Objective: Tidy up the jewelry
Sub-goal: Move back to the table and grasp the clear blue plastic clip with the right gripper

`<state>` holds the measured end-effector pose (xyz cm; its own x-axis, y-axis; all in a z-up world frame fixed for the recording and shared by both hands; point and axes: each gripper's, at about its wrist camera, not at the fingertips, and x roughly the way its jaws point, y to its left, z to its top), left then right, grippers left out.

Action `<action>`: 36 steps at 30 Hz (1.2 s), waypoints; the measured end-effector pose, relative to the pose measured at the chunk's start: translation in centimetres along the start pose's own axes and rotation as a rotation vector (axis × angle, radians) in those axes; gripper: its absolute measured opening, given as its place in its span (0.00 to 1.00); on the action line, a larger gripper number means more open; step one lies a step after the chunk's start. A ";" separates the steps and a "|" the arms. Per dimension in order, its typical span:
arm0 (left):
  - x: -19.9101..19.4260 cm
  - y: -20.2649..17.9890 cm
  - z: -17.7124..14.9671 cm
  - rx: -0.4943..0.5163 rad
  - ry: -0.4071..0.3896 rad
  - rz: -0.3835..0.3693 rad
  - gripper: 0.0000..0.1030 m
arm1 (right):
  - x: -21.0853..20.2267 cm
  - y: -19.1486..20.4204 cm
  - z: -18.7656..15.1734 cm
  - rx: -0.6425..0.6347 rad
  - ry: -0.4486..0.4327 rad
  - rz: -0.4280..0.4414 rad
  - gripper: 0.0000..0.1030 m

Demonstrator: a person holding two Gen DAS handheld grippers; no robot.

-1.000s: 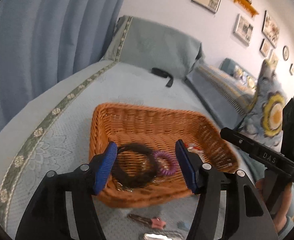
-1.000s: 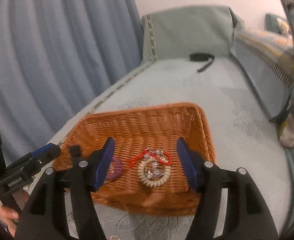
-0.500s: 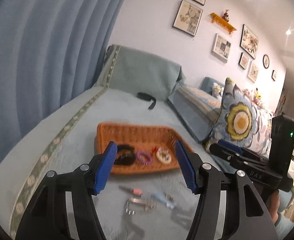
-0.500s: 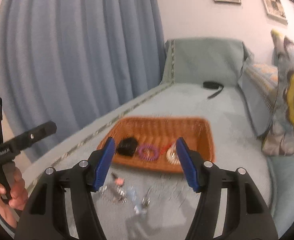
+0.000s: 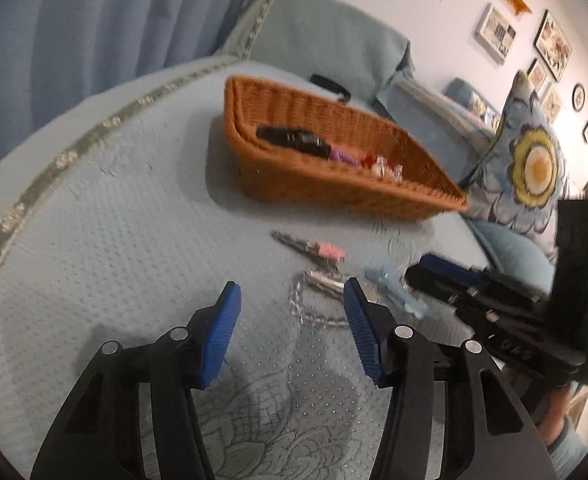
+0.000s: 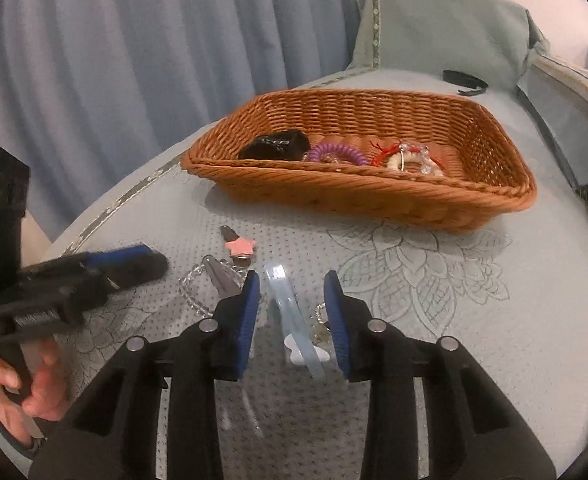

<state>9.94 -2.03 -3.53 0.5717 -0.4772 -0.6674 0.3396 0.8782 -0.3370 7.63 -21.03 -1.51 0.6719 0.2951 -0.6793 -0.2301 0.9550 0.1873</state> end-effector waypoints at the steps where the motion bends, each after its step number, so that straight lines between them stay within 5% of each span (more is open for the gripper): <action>1: 0.3 -0.1 0.0 0.008 0.007 0.009 0.46 | 0.0 0.1 0.0 -0.006 0.001 0.002 0.29; 12: 1.9 -2.3 -0.2 0.132 0.051 0.160 0.44 | 2.8 1.2 0.1 -0.043 0.109 -0.023 0.29; 15: 2.0 -2.5 -0.2 0.145 0.052 0.181 0.38 | 2.9 1.2 0.0 -0.041 0.112 -0.025 0.29; 17: 1.8 -2.4 -0.3 0.158 0.053 0.196 0.29 | 2.8 1.3 -0.1 -0.047 0.116 -0.017 0.14; 22: 0.4 -1.4 -0.8 0.153 0.065 0.182 0.16 | 2.9 1.7 -0.6 -0.053 0.140 0.005 0.11; 29: -0.5 -0.3 -1.3 0.103 0.080 0.098 0.19 | 3.0 1.9 -0.7 -0.051 0.138 -0.011 0.11; 36: 0.3 -2.7 -2.1 0.207 0.068 0.186 0.29 | 4.2 2.6 0.2 -0.067 0.154 -0.034 0.11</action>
<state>7.66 -4.46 -4.19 0.5896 -0.2990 -0.7504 0.3828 0.9215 -0.0664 9.94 -17.36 -3.74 0.5653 0.2498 -0.7862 -0.2589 0.9586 0.1184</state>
